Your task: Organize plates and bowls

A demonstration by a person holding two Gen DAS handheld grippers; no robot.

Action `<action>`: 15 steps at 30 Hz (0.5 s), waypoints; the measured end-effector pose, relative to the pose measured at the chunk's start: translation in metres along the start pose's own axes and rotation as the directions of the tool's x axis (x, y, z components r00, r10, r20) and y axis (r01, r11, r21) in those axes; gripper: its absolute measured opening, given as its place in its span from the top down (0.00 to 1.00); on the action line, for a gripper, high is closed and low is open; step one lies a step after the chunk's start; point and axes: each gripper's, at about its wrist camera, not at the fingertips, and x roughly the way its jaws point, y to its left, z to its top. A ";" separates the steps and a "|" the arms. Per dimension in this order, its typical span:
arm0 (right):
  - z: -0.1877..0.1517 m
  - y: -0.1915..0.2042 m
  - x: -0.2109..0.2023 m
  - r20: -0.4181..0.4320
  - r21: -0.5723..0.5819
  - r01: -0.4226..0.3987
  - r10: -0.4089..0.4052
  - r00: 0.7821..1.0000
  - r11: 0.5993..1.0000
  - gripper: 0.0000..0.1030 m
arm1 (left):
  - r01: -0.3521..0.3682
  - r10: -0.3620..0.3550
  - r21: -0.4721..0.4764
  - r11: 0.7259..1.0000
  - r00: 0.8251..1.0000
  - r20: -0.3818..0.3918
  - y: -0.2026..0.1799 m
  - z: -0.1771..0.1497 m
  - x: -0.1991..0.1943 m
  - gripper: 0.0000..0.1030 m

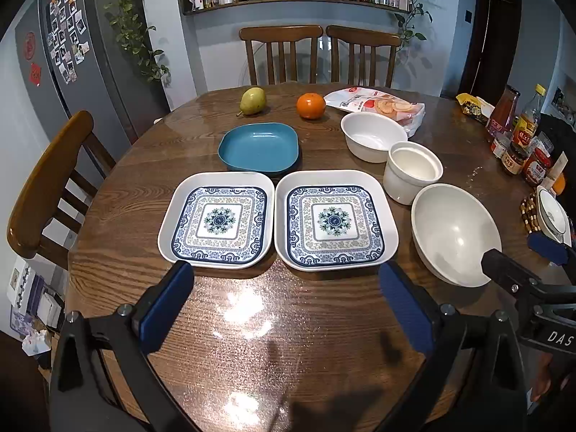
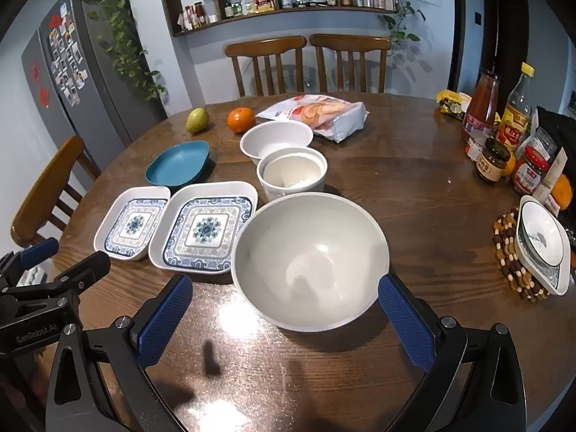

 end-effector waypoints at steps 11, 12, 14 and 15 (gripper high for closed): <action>0.000 0.002 0.002 -0.003 0.001 0.001 -0.001 1.000 1.000 0.00 | 0.003 -0.003 0.002 1.000 1.000 -0.005 0.004 0.004 0.005 0.01; 0.000 0.002 0.003 -0.004 0.002 0.000 0.000 1.000 1.000 0.00 | 0.004 -0.004 0.003 1.000 1.000 -0.005 0.004 0.004 0.006 0.01; 0.001 0.002 0.003 -0.004 0.003 0.000 0.000 1.000 1.000 0.00 | 0.007 -0.007 0.003 1.000 1.000 -0.004 0.005 0.005 0.006 0.01; 0.001 0.002 0.003 -0.004 0.003 0.001 -0.001 1.000 1.000 0.00 | 0.008 -0.008 0.003 1.000 1.000 -0.003 0.005 0.005 0.006 0.01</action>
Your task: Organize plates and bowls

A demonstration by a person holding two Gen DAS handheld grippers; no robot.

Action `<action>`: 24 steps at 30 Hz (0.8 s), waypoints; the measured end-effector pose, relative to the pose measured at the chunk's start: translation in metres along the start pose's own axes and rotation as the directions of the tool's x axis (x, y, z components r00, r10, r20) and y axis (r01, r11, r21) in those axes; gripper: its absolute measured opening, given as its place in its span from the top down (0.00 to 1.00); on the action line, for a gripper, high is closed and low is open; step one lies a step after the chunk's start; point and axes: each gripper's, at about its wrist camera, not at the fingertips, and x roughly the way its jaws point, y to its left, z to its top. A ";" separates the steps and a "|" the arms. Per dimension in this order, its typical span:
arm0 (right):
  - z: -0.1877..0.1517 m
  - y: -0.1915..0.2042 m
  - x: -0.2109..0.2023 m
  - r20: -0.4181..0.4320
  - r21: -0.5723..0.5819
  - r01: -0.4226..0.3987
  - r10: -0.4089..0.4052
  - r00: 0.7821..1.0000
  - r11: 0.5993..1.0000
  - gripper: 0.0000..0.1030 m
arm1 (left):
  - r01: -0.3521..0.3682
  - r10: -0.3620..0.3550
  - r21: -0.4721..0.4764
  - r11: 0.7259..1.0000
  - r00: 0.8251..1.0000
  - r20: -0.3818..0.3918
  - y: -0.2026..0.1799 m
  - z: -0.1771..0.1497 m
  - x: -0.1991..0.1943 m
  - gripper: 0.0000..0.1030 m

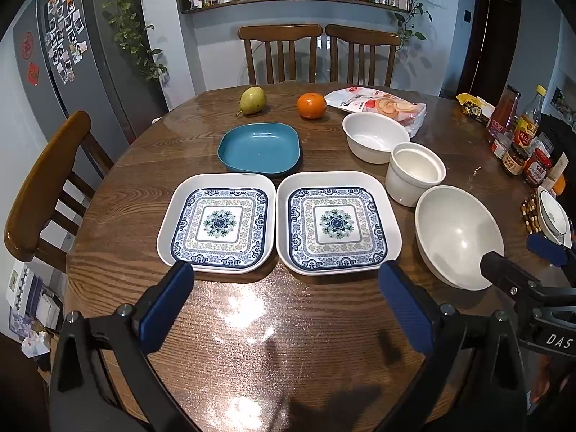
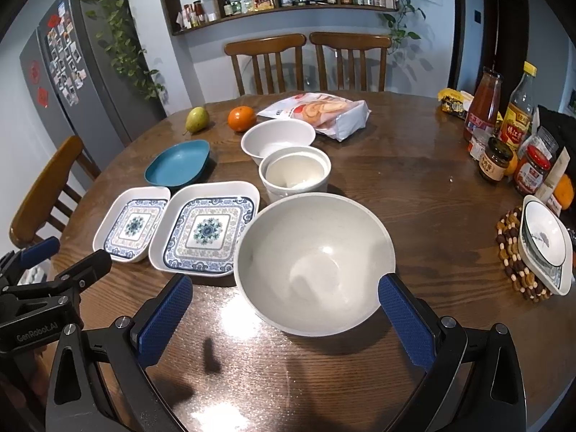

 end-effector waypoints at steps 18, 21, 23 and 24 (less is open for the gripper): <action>-0.002 0.012 -0.002 0.008 -0.022 -0.007 0.007 1.000 1.000 0.00 | 0.030 -0.030 -0.011 0.999 0.999 0.012 0.010 -0.003 -0.005 0.01; -0.002 0.017 -0.002 0.011 -0.033 -0.006 0.006 1.000 0.999 0.00 | 0.035 -0.035 -0.017 0.999 0.999 0.015 0.014 -0.004 -0.005 0.01; -0.001 0.021 -0.004 0.015 -0.043 -0.005 0.006 1.000 0.999 0.00 | 0.041 -0.040 -0.023 0.999 0.999 0.014 0.017 -0.004 -0.005 0.01; -0.001 0.024 -0.004 0.017 -0.049 -0.003 0.004 1.000 0.999 0.00 | 0.045 -0.044 -0.028 0.999 0.999 0.012 0.019 -0.004 -0.005 0.01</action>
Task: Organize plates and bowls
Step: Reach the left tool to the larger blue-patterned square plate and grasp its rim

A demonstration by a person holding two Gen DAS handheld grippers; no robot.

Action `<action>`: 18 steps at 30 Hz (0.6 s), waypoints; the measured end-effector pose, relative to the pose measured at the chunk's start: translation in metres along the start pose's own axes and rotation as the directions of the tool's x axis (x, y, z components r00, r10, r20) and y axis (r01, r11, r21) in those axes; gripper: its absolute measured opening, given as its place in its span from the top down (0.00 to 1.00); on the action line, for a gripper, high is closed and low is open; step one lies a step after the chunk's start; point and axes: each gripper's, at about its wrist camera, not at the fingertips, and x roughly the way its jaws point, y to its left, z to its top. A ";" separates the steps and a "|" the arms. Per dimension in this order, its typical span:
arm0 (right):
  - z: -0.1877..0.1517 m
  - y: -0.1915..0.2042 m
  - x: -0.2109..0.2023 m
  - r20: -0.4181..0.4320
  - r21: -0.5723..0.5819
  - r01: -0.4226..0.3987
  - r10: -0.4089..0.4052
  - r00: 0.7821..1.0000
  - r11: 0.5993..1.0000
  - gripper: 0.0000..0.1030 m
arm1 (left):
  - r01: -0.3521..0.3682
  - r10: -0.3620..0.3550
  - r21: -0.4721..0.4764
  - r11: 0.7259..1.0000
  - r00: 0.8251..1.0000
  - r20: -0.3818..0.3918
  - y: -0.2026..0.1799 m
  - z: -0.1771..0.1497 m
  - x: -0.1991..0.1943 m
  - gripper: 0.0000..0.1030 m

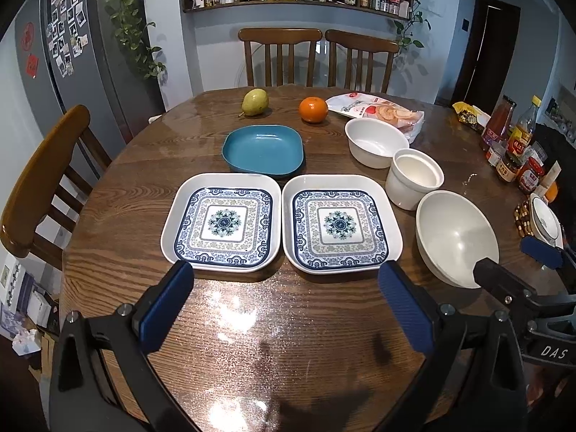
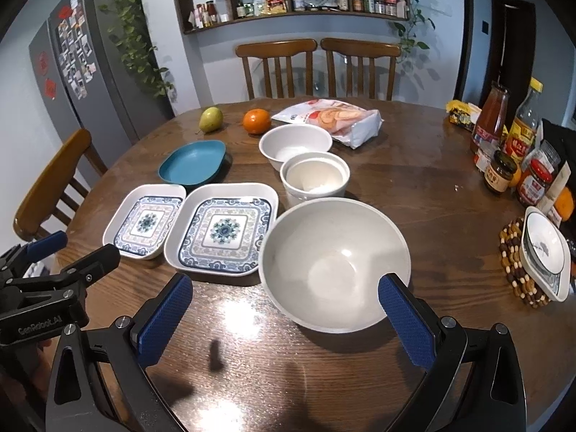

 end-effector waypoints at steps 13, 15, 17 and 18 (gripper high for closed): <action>0.020 0.063 0.012 -0.020 -0.126 -0.085 0.083 0.996 0.988 0.00 | -0.034 0.026 -0.158 0.987 0.998 -0.053 0.077 0.002 0.021 0.01; 0.023 0.075 0.020 -0.040 -0.142 -0.113 0.108 0.993 0.983 0.00 | -0.049 0.037 -0.192 0.980 0.997 -0.069 0.098 0.000 0.028 0.01; 0.027 0.086 0.028 -0.055 -0.153 -0.132 0.125 0.991 0.979 0.00 | -0.075 0.057 -0.217 0.973 0.995 -0.085 0.114 0.000 0.035 0.01; 0.030 0.090 0.032 -0.064 -0.156 -0.136 0.127 0.990 0.978 0.00 | -0.078 0.059 -0.227 0.971 0.994 -0.089 0.120 0.000 0.037 0.01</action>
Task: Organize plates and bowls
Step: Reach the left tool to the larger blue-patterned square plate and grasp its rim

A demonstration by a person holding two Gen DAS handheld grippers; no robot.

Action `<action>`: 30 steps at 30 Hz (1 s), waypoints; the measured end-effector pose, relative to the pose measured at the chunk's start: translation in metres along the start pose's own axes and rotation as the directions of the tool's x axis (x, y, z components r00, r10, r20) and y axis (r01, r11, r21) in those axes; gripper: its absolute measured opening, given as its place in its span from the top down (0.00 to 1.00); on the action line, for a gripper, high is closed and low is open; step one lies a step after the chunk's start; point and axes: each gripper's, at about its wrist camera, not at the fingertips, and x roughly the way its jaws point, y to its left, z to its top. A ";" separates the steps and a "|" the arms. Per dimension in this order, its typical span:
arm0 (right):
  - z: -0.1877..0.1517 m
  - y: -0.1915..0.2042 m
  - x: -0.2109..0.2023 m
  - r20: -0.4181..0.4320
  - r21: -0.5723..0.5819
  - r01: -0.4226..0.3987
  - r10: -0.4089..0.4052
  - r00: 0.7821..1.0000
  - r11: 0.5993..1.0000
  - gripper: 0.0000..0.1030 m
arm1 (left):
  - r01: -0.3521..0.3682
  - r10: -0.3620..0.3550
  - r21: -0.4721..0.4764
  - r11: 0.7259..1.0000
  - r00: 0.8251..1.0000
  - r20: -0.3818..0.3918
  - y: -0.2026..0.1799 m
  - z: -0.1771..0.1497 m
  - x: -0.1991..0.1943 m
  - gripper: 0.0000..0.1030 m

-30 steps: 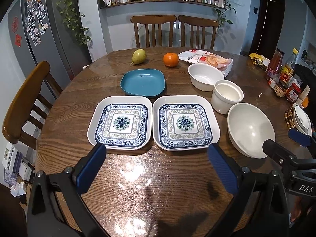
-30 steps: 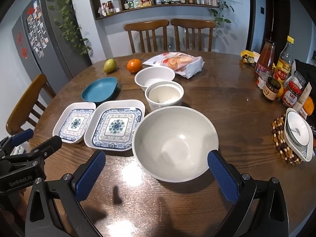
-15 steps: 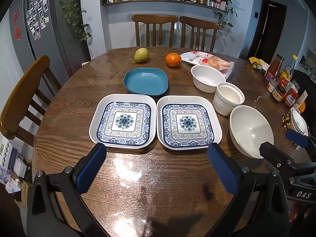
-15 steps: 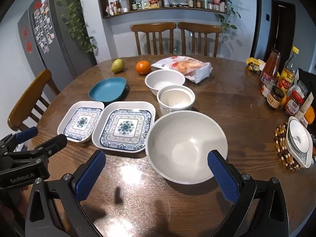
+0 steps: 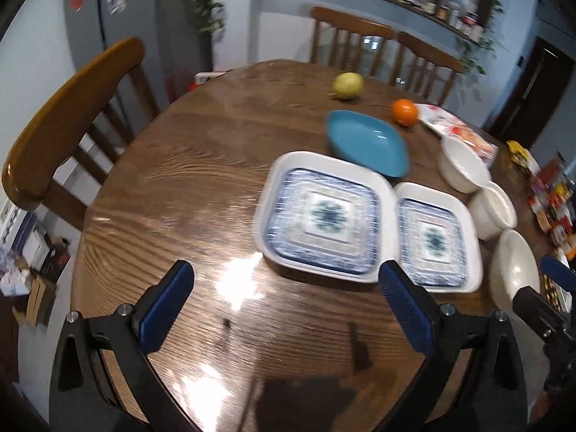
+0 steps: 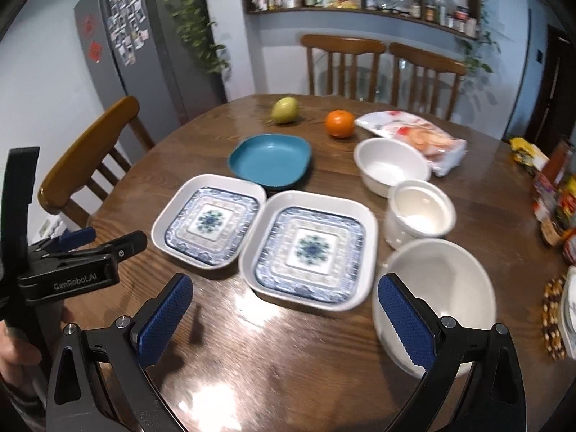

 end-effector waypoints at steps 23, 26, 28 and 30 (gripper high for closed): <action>0.083 0.021 0.172 -0.242 -0.043 -0.093 0.080 0.967 0.995 0.46 | 0.024 -0.024 0.005 1.000 0.995 -0.096 0.030 0.037 0.089 0.35; 0.088 0.024 0.177 -0.248 -0.084 -0.085 0.062 0.967 0.993 0.50 | 0.039 -0.037 0.007 0.999 0.992 -0.117 0.030 0.036 0.094 0.48; 0.090 0.025 0.177 -0.253 -0.107 -0.082 0.053 0.966 0.991 0.55 | 0.041 -0.040 0.010 0.999 0.992 -0.122 0.032 0.034 0.095 0.50; 0.093 0.029 0.173 -0.239 -0.142 -0.097 0.061 0.969 0.985 0.55 | 0.051 -0.050 0.008 0.999 0.992 -0.120 0.034 0.034 0.093 0.53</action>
